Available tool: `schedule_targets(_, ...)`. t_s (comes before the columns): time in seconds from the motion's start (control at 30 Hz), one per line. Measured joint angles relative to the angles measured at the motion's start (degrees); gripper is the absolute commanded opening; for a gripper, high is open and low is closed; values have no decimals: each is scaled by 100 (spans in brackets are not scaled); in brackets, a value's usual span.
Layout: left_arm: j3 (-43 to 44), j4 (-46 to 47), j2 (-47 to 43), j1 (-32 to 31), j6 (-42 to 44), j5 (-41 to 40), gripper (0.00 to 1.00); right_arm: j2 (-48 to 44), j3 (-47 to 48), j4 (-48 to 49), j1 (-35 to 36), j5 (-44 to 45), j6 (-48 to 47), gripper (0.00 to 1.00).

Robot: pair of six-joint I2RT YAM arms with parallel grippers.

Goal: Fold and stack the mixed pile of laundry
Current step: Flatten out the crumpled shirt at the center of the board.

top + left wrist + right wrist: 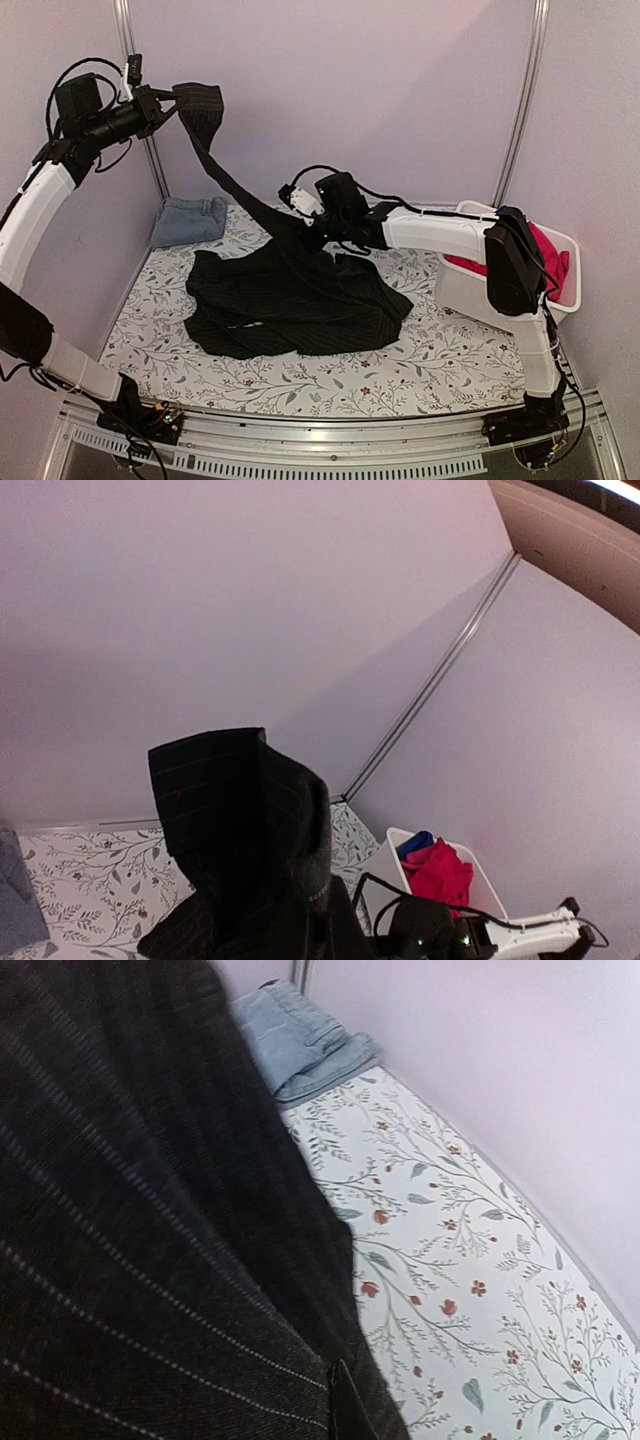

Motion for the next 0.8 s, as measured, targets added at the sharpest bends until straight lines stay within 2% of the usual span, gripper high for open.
schedule_targets(0.1, -509, 96, -374, -507, 535, 175, 0, -181, 26, -22, -387, -149, 306, 0)
schedule_targets(0.23, -1110, -264, -533, -1934, 1692, 31, 2, -686, -22, 103, -1158, -754, 750, 0)
schedule_targets(0.27, -1362, -426, -568, -2317, 1993, -166, 12, -809, -39, 146, -1292, -907, 826, 0)
schedule_targets(0.33, -1943, -861, -599, -3106, 2601, -752, 63, -1023, -70, 262, -1561, -1209, 949, 0)
schedule_targets(0.4, -2406, -1360, -531, -3740, 3001, -1405, 78, -1209, -116, 391, -1661, -1561, 1027, 0)
schedule_targets(0.47, -2765, -1683, -461, -4089, 3136, -1919, 94, -1340, -258, 544, -1600, -1864, 1082, 0)
schedule_targets(0.5, -2953, -1742, -490, -4105, 3139, -2107, 99, -1414, -369, 588, -1552, -2002, 1108, 0)
schedule_targets(0.57, -3388, -1585, -728, -3807, 2983, -2321, 100, -1561, -654, 654, -1469, -2253, 1126, 0)
schedule_targets(0.63, -3897, -1298, -1300, -3018, 2640, -2444, 100, -1707, -957, 708, -1408, -2509, 1134, 0)
schedule_targets(0.7, -4127, -992, -1860, -1897, 2229, -2531, 99, -1849, -1224, 693, -1375, -2785, 1134, 0)
schedule_targets(0.8, -3943, -662, -1814, -603, 1768, -2522, 94, -2085, -1565, 616, -1366, -3082, 1132, 0)
